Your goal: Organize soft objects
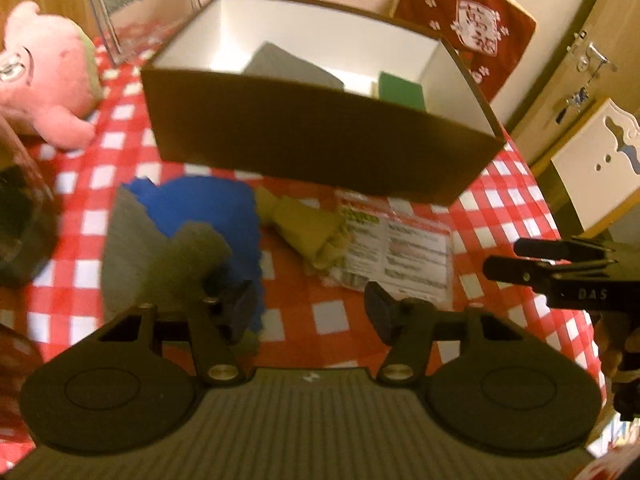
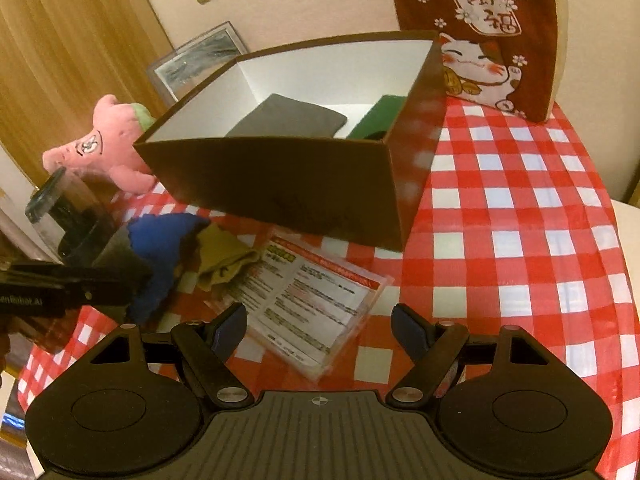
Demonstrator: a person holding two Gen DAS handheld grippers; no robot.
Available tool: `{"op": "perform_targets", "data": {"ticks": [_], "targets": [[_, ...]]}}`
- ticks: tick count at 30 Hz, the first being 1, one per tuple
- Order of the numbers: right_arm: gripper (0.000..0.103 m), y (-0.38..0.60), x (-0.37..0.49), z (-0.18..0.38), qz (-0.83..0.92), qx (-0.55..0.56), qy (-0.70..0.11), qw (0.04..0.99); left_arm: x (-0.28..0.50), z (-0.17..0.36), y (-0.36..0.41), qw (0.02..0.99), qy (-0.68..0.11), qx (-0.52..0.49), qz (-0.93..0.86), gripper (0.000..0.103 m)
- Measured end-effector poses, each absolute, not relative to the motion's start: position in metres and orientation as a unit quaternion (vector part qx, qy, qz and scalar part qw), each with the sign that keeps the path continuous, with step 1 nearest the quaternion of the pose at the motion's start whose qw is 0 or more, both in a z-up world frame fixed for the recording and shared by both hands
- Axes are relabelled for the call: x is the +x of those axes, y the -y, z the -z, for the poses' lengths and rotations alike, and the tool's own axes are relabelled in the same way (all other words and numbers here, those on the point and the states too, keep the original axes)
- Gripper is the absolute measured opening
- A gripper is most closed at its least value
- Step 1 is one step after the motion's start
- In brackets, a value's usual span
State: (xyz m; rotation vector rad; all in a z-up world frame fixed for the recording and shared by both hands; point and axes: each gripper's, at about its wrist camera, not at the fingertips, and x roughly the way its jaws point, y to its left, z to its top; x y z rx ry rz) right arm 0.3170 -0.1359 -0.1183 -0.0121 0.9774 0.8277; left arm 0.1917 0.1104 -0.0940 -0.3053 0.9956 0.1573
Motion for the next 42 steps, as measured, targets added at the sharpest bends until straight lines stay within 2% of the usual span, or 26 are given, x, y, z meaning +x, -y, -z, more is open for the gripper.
{"op": "perform_targets", "data": {"ticks": [9, 21, 26, 29, 30, 31, 32, 42], "targets": [[0.079, 0.142, 0.321, 0.133, -0.369, -0.013, -0.471, 0.801, 0.213, 0.128, -0.099, 0.852, -0.493, -0.174, -0.038, 0.047], [0.079, 0.142, 0.328, 0.147, -0.353, -0.022, -0.483, 0.801, 0.237, 0.157, -0.113, 0.829, -0.51, -0.228, -0.037, 0.044], [0.079, 0.142, 0.333, 0.151, -0.343, -0.022, -0.487, 0.803, 0.245, 0.166, -0.118, 0.822, -0.507, -0.254, -0.042, 0.036], [0.079, 0.145, 0.336, 0.152, -0.336, -0.019, -0.488, 0.805, 0.248, 0.168, -0.12, 0.823, -0.504, -0.258, -0.048, 0.025], [0.079, 0.145, 0.337, 0.152, -0.334, -0.018, -0.489, 0.806, 0.249, 0.168, -0.121, 0.824, -0.503, -0.257, -0.05, 0.019], [0.079, 0.145, 0.337, 0.152, -0.332, -0.018, -0.49, 0.806, 0.251, 0.169, -0.122, 0.822, -0.505, -0.259, -0.047, 0.005], [0.079, 0.146, 0.338, 0.152, -0.33, -0.019, -0.49, 0.806, 0.252, 0.172, -0.123, 0.816, -0.511, -0.266, -0.045, 0.001], [0.079, 0.146, 0.333, 0.151, -0.33, -0.024, -0.486, 0.809, 0.241, 0.158, -0.125, 0.832, -0.479, -0.276, -0.042, 0.0]]}}
